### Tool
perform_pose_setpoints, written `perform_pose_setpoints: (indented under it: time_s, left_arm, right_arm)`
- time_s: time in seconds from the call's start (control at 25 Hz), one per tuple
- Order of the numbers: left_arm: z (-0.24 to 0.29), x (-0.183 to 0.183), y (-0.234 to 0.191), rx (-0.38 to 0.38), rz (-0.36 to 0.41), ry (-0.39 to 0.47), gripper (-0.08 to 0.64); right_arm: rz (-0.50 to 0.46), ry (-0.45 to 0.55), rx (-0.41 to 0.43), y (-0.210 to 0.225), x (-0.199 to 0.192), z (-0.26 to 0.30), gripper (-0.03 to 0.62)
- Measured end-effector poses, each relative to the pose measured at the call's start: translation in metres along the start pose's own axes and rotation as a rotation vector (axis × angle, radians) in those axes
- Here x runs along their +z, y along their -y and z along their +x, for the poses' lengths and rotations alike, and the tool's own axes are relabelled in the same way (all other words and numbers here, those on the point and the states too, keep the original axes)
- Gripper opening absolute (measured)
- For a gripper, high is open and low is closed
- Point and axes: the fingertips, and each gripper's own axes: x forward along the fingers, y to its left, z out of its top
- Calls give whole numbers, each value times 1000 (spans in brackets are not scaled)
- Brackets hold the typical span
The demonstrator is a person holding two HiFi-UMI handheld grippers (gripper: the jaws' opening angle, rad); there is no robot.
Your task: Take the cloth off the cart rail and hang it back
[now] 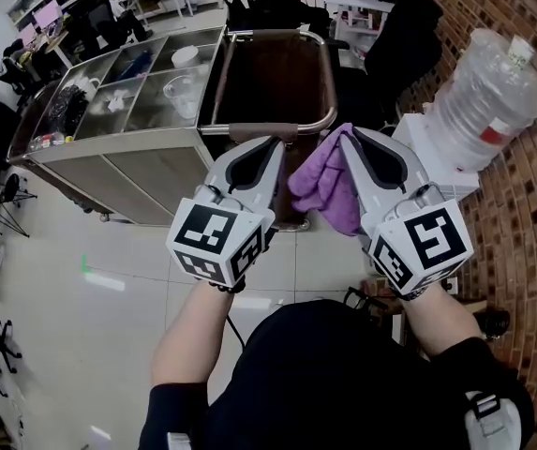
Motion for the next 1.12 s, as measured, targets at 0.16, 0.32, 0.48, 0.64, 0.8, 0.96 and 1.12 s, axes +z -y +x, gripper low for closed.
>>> perform_pose_setpoints:
  time_s: [0.16, 0.32, 0.48, 0.64, 0.8, 0.96, 1.12]
  left_arm:
    - [7, -5, 10, 39, 8, 1, 2]
    - [17, -16, 24, 66, 16, -20, 2]
    - [25, -22, 31, 91, 22, -27, 0]
    - [31, -24, 40, 95, 32, -41, 0]
    - [30, -24, 43, 82, 43, -46, 0]
    - [25, -23, 40, 73, 46, -48, 0]
    - [21, -16, 37, 59, 46, -35, 0]
  right_arm:
    - [20, -5, 53, 3, -13, -8, 21]
    - [39, -6, 95, 10, -27, -17, 21]
    - [53, -6, 123, 16, -36, -21, 21]
    - [61, -4, 135, 20, -37, -25, 21]
    - [68, -6, 132, 17, -41, -23, 21]
    - [67, -1, 130, 9, -40, -20, 21]
    - [63, 0, 114, 5, -35, -17, 21]
